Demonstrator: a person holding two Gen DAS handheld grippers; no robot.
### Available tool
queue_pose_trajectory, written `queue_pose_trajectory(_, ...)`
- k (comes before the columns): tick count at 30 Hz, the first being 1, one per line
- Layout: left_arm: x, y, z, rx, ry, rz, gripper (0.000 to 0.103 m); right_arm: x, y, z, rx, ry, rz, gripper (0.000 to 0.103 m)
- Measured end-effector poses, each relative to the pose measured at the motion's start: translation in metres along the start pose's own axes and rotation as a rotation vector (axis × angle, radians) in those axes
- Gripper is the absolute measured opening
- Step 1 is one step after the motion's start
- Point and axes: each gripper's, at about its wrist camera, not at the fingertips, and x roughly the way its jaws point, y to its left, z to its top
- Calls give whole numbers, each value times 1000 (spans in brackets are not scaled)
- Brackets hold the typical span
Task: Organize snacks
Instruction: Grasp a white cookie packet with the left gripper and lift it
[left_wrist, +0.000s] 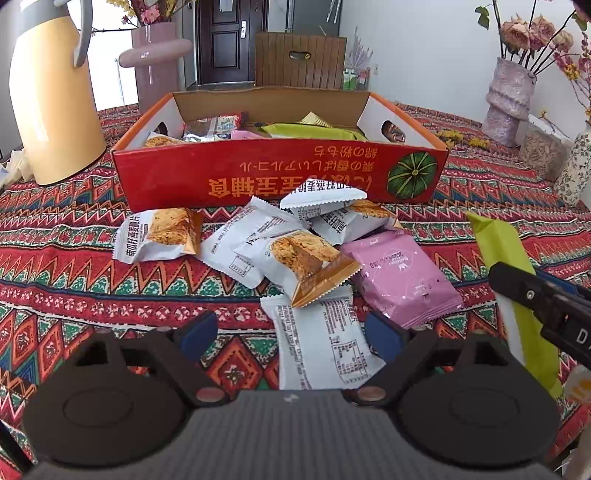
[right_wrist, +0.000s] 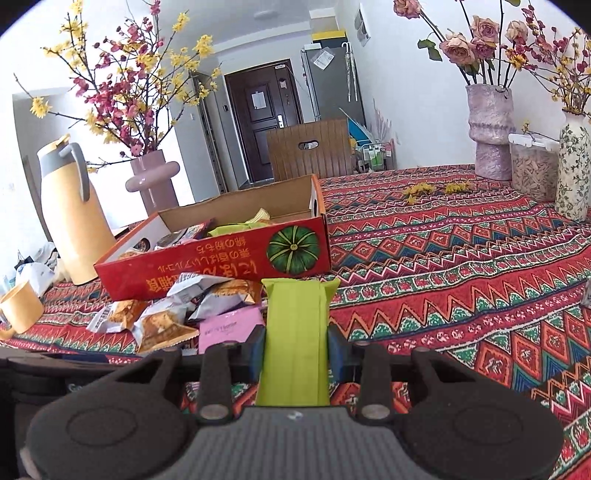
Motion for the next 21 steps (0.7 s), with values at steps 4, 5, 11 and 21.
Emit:
queue_pose_trajectory(4,8,-4,1,8,20,13,83,6,-3,1,5,1,19,34)
queue_pose_trajectory(5,9,-4,1,9,22,16,80,7,-3,1,5,2,24,34)
queue_pose_trajectory(11,7,-9,1,37,1,25,57,10,-1,-1,3,12,37,34)
queue_pose_trajectory(21,-3,-2,-3,33,-11,-8,48,4,7,-2,-4,7,29,34)
